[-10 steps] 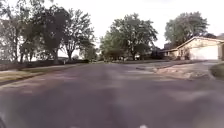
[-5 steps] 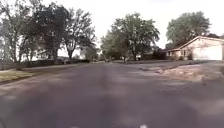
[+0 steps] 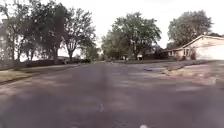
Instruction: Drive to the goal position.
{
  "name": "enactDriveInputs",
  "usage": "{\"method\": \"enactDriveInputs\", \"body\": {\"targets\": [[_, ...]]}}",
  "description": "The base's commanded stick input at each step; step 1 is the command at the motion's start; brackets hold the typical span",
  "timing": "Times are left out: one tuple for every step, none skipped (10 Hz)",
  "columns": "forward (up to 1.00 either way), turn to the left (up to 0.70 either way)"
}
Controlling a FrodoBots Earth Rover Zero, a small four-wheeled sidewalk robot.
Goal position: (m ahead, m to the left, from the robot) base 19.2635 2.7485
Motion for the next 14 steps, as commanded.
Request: {"method": "enactDriveInputs", "body": {"targets": [[1.00,0.00],[1.00,0.00],[1.00,0.00],[1.00,0.00],[1.00,0.00],[1.00,0.00],[1.00,0.00],[1.00,0.00],[1.00,0.00],[1.00,0.00],[1.00,0.00],[1.00,0.00],[1.00,0.00],[1.00,0.00]]}}
